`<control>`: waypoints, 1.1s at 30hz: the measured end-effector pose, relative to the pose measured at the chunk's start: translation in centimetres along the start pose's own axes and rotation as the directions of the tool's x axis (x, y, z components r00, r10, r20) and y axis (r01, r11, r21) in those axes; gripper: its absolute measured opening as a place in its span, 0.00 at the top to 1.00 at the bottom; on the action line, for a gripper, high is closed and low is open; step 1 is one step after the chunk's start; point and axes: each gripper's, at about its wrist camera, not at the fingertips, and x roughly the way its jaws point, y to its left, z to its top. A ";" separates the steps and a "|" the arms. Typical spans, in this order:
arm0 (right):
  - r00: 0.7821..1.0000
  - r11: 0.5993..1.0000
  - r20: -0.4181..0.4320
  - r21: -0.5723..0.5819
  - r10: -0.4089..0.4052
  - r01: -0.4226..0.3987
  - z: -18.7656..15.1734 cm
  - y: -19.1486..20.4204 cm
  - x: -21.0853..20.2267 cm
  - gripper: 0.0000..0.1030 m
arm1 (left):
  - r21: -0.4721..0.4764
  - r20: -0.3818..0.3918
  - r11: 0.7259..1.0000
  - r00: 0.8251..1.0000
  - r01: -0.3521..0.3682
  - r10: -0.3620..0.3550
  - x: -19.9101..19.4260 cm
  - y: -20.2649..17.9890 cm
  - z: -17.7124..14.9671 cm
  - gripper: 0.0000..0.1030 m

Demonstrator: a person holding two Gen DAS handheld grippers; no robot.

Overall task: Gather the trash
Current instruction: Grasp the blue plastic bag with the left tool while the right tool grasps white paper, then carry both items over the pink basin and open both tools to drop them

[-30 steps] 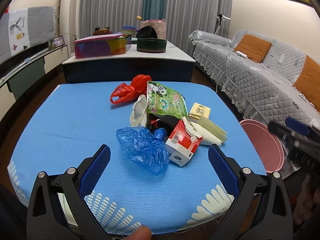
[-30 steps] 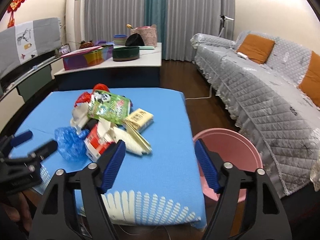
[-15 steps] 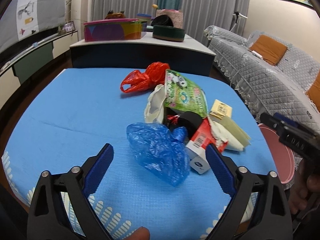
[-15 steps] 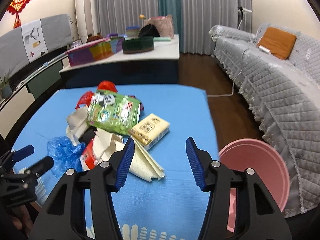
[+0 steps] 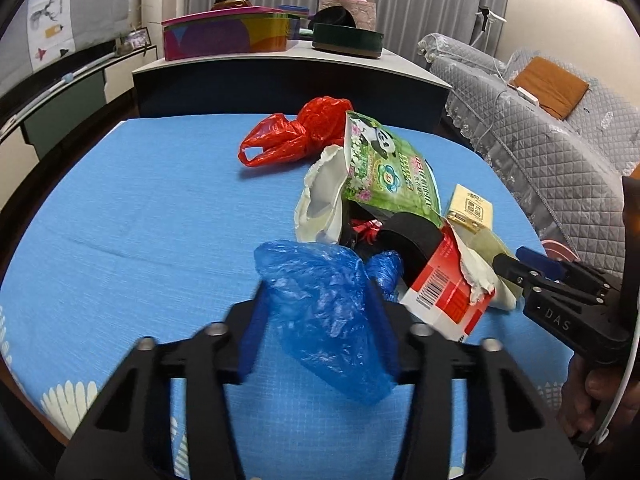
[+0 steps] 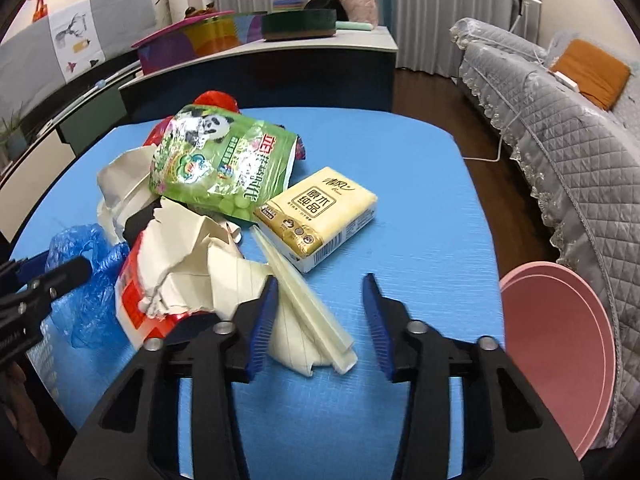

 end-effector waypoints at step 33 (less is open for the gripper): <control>0.966 0.994 0.239 0.077 -0.096 0.080 -1.2 -2.8 -12.0 0.96 | 0.101 0.226 0.994 0.974 -0.040 0.016 -7.4 -3.2 0.7 0.95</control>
